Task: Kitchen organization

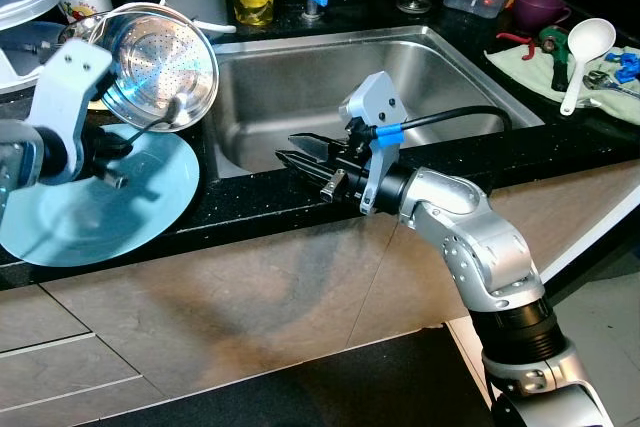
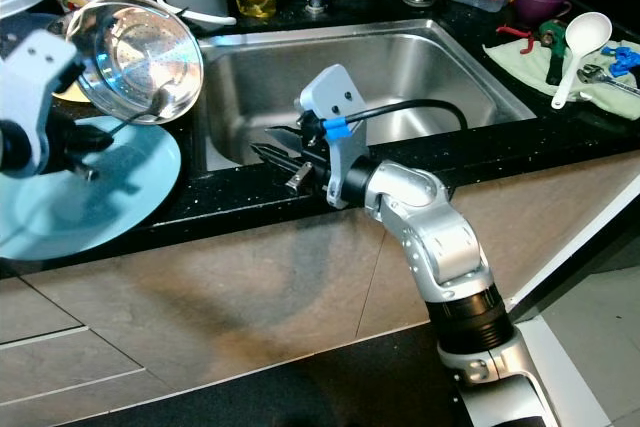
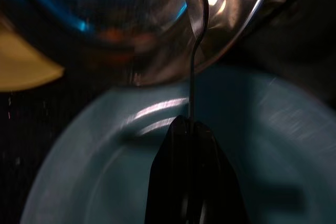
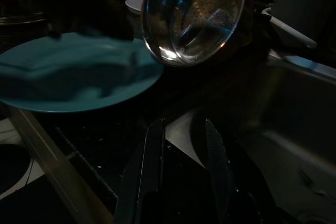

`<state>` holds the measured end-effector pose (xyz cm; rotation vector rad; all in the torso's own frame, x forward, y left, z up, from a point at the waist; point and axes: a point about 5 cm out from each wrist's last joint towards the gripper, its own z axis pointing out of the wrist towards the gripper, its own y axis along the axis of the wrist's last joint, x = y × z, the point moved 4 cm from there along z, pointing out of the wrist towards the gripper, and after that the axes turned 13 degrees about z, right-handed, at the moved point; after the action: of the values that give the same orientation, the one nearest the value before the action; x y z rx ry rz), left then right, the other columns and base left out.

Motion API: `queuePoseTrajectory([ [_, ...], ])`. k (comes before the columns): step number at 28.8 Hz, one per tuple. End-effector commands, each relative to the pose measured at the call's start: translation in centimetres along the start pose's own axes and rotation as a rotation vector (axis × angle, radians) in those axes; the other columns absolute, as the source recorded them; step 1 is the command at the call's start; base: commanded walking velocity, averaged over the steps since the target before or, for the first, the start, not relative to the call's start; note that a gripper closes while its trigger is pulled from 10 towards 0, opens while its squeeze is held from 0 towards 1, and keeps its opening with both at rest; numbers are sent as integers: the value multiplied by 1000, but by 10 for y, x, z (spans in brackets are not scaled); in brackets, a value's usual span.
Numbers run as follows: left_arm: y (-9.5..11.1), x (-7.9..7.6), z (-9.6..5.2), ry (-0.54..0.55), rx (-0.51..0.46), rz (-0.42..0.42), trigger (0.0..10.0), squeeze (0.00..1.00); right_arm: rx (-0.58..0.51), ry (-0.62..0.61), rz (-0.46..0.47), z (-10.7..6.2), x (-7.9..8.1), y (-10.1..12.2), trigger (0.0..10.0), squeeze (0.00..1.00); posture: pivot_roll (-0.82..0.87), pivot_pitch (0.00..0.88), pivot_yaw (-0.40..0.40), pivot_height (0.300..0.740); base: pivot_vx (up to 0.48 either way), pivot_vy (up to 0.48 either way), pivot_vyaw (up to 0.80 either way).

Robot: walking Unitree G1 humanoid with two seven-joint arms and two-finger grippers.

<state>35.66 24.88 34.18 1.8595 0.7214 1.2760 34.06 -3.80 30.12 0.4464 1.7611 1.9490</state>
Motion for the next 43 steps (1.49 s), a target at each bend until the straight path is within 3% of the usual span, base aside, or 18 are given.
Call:
queuePoseTrajectory([
  [1, 11, -2, -5, -19, -47, -15, 0, 0, -21, 22, -6, 0, 5, 7, 10000, 0, -52, 201, -27, 740, 0, 0, 0],
  [5, 39, -15, -10, -108, -177, -71, 0, 0, -24, 24, -7, 1, 5, 8, 10000, 0, -51, 200, -29, 740, 0, 0, 0],
  [13, 57, -25, -18, -207, -271, -138, 0, 0, -27, 33, -7, 1, 7, 9, 10000, 0, -56, 193, -26, 740, 0, 0, 0],
  [23, 48, -19, -17, -148, -221, -131, 0, 0, -32, 40, -8, 1, 8, 10, 10000, 0, -59, 183, -22, 740, 0, 0, 0],
  [35, 52, -20, -15, -148, -248, -149, 0, 0, -34, 37, -9, 0, 7, 11, 10000, 0, -57, 183, -23, 740, 0, 0, 0],
  [41, 58, -34, 8, -135, -270, -101, 0, 0, -53, 0, -17, 0, 2, 12, 10000, 0, -50, 184, -23, 740, 0, 0, 0],
  [43, 61, -44, 29, -130, -281, -57, 0, 0, -75, -80, -25, -2, -8, 14, 10000, 0, -43, 185, -21, 740, 0, 0, 0],
])
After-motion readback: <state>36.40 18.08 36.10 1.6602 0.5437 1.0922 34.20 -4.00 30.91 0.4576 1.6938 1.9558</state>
